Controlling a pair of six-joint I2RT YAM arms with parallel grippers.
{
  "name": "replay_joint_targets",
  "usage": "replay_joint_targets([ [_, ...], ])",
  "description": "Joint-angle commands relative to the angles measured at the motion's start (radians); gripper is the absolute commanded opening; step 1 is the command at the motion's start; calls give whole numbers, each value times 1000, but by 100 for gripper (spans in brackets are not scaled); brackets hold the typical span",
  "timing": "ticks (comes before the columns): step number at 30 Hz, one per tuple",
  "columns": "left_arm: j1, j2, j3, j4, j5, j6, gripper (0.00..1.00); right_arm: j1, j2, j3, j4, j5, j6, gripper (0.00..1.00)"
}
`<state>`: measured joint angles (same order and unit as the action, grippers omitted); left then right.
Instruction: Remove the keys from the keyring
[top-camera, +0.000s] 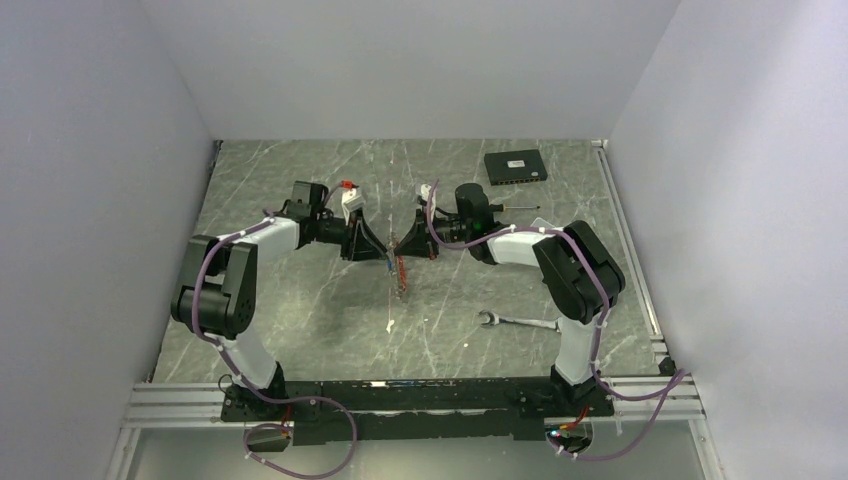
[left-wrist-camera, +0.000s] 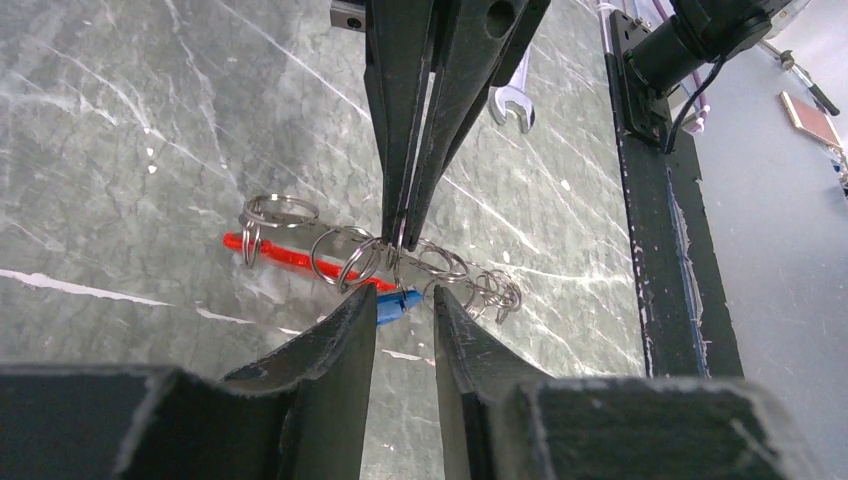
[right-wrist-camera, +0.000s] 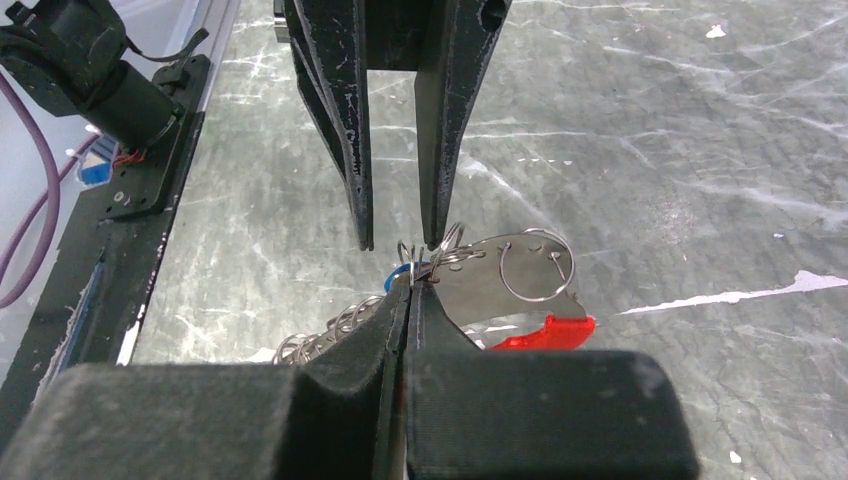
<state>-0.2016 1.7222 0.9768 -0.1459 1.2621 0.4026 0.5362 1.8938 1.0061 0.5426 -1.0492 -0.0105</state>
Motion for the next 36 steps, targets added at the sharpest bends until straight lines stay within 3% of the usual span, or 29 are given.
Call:
replay_joint_targets([
  [1,-6,-40,2,59,50,-30,32,-2,-20,-3,59,-28,9,0],
  [9,-20,-7,0,193,40,-136,32,-1,-27,-10,76,-38,9,0],
  [19,-50,33,21,93,39,-70,25,-2,-30,-16,106,-35,53,0],
  [29,-49,41,18,81,55,-63,26,-10,-33,-27,137,-35,77,0],
  [33,-50,42,24,80,48,-68,3,-10,-33,-32,145,-37,80,0],
  [36,-50,51,61,-28,27,-7,0,-10,-38,-27,115,-41,43,0],
])
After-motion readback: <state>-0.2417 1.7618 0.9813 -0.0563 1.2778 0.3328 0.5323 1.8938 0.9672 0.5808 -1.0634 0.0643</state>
